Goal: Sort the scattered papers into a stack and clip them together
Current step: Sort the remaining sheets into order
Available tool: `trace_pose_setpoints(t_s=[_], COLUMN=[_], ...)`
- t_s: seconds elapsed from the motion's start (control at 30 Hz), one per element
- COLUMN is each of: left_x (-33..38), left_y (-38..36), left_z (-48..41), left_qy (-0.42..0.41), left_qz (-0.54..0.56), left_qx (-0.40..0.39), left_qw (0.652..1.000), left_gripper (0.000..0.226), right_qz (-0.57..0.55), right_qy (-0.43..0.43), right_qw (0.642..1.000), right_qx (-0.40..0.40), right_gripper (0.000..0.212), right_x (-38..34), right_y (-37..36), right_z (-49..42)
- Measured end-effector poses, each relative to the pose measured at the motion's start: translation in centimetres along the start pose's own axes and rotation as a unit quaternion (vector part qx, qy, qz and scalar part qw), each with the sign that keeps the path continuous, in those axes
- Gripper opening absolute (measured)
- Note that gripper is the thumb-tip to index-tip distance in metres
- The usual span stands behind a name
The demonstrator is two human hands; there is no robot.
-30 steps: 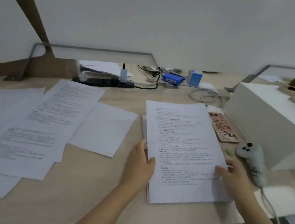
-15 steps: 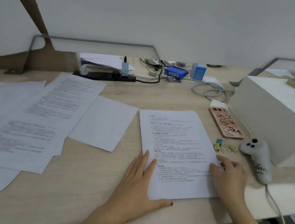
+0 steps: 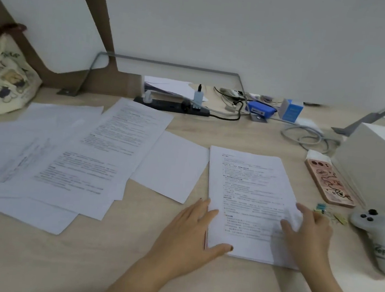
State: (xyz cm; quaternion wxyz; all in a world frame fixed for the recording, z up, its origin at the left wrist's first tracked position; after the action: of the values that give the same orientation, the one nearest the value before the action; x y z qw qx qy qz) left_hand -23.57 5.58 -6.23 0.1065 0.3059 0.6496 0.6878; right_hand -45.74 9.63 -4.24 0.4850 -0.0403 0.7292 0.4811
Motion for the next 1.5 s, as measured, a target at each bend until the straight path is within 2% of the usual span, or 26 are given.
trace_pose_setpoints(t_s=[0.13,0.27,0.4,0.53,0.57,0.67,0.7,0.77,0.87,0.9,1.07,1.17,1.27,1.33,1.43,1.5], left_x=[-5.3,-13.5,-21.1,-25.6,-26.2,-26.8,-26.8,-27.0,-27.4,-27.5,-27.7,-28.0,-28.0,-27.4,-26.1,-24.9], left_y=[3.0,5.2,6.9,7.0,6.8,5.9,5.7,5.8,5.9,6.0,6.3,6.4,6.8,7.4,8.6,9.1], left_z=[1.0,2.8,5.2,7.2,7.5,7.9,7.9,7.9,7.8,7.8,7.8,7.9,8.3,8.5,8.9,9.3], left_qy=[0.082,0.203,0.300,0.386,0.399,0.404,0.398,0.389,0.375,0.373,0.387,0.391,0.378,0.355,0.354,0.333], left_qz=[0.011,0.002,-0.056,-0.082,-0.074,-0.079,-0.086,-0.078,-0.047,-0.036,0.009,0.076,0.150,0.173,0.281,0.409], left_qx=[0.077,0.111,0.126,0.092,0.086,0.105,0.117,0.130,0.146,0.153,0.176,0.199,0.229,0.235,0.187,0.136], left_qw=[0.994,0.973,0.944,0.914,0.910,0.905,0.906,0.909,0.914,0.914,0.905,0.896,0.885,0.888,0.872,0.838], left_gripper=[0.062,0.062,0.065,0.081,0.086,0.098,0.098,0.091,0.083,0.083,0.083,0.071,0.053,0.030,0.004,0.010], right_qz=[-0.026,-0.106,-0.276,-0.365,-0.392,-0.464,-0.462,-0.430,-0.337,-0.305,-0.237,-0.252,-0.320,-0.358,-0.391,-0.390], right_qy=[0.080,0.102,0.004,-0.102,-0.136,-0.225,-0.244,-0.240,-0.158,-0.123,-0.028,-0.001,-0.024,-0.037,-0.057,-0.061], right_qw=[0.995,0.973,0.911,0.854,0.837,0.785,0.787,0.817,0.889,0.909,0.945,0.943,0.917,0.896,0.864,0.851], right_qx=[-0.060,-0.177,-0.308,-0.357,-0.357,-0.344,-0.328,-0.302,-0.267,-0.257,-0.224,-0.216,-0.238,-0.261,-0.313,-0.346], right_gripper=[0.048,0.043,0.041,0.051,0.046,0.002,0.008,0.007,0.023,0.021,0.010,0.014,0.016,0.019,0.020,0.020], right_x=[-4.5,-9.6,-14.8,-17.9,-18.5,-20.6,-21.1,-21.9,-22.0,-22.1,-22.5,-22.4,-22.1,-21.8,-21.0,-20.5], right_y=[-2.8,-7.5,-11.9,-16.7,-17.7,-20.0,-20.7,-22.1,-24.4,-24.9,-26.1,-25.5,-23.9,-22.5,-20.3,-19.1], right_z=[0.7,2.0,3.4,2.8,2.6,2.0,1.7,1.4,1.0,1.1,1.4,1.6,1.9,2.2,2.7,3.2])
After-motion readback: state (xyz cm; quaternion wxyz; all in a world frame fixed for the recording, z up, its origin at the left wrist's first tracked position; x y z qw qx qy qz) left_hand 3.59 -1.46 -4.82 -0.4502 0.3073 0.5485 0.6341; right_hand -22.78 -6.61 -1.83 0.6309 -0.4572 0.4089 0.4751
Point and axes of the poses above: each hand's wrist, its own z-axis away from the middle knuckle, its own y-axis out of the back of the hand, x = y × z, the point moved 1 cm from there along -z, towards the middle knuckle, and after that the axes turned 15 degrees about -z, right-handed, at the moved point
